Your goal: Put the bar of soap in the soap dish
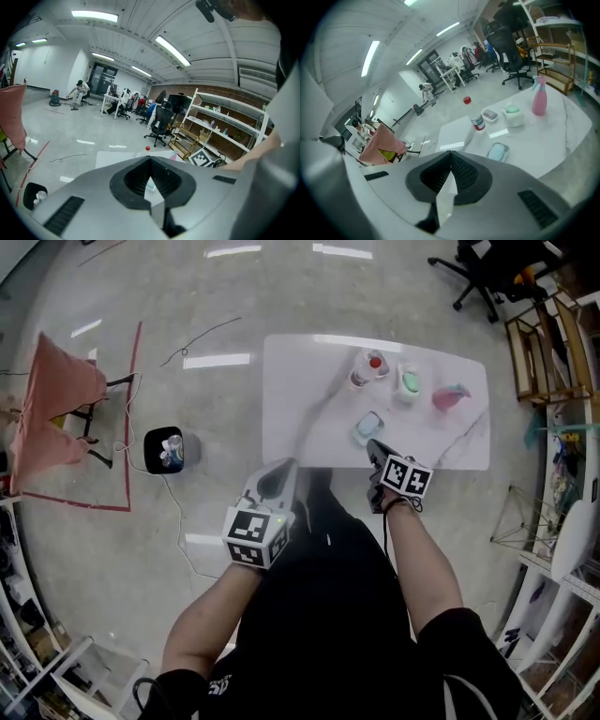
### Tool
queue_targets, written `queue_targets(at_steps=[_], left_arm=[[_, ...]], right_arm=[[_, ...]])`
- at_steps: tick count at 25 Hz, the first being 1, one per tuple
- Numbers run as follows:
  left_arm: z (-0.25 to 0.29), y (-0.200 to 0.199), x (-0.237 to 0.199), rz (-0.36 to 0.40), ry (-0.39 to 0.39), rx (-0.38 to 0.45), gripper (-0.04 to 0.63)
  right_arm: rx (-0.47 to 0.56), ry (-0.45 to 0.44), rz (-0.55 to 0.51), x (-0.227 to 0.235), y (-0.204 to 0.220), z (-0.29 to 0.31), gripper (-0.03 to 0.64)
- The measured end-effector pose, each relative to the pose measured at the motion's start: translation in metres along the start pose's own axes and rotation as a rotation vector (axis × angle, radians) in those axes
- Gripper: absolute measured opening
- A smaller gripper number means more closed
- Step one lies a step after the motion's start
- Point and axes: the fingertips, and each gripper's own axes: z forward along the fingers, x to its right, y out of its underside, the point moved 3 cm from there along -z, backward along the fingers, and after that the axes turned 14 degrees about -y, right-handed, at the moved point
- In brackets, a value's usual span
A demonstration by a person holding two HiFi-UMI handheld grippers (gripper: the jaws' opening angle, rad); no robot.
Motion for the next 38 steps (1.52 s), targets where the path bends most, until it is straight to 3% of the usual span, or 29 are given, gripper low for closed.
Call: queue_targets(at_steps=[3,5,9,12,16,23,28,33,38], left_arm=[[-0.024,0.004,0.007,0.017,0.023,0.026,0.008],[-0.037,0.004,0.006,0.005,0.027,0.042,0.008],[-0.062,0.006,-0.001,-0.108,-0.005,0.077,0.008],[-0.080,0.012,-0.002,-0.152,-0.035,0.097,0.008],[-0.099,0.020,0.017,-0.140,-0.060,0.118,0.008],[-0.143,0.012,0.149,-0.038,-0.133,0.297,0.008],[-0.180,0.026,0.246,-0.122,-0.241,0.371,0.008],[-0.216,0.024,0.333,0.005,-0.237,0.408,0.008],[-0.247,0.013,0.391,0.126,-0.218,0.472,0.008]], right_arm=[[0.041,-0.021,-0.057,-0.034,0.002,-0.031,0.017],[0.060,0.014,-0.117,-0.053,0.001,-0.055,0.017],[0.060,0.065,-0.203,-0.079,0.010,-0.101,0.017],[0.066,0.028,-0.225,-0.100,0.021,-0.134,0.017],[0.087,-0.055,-0.287,-0.120,0.025,-0.180,0.017],[0.167,-0.208,-0.431,-0.103,0.014,-0.308,0.017],[0.125,-0.255,-0.609,-0.079,0.029,-0.409,0.017],[0.205,-0.300,-0.615,-0.067,0.031,-0.479,0.016],[0.291,-0.355,-0.679,-0.089,0.023,-0.528,0.017]])
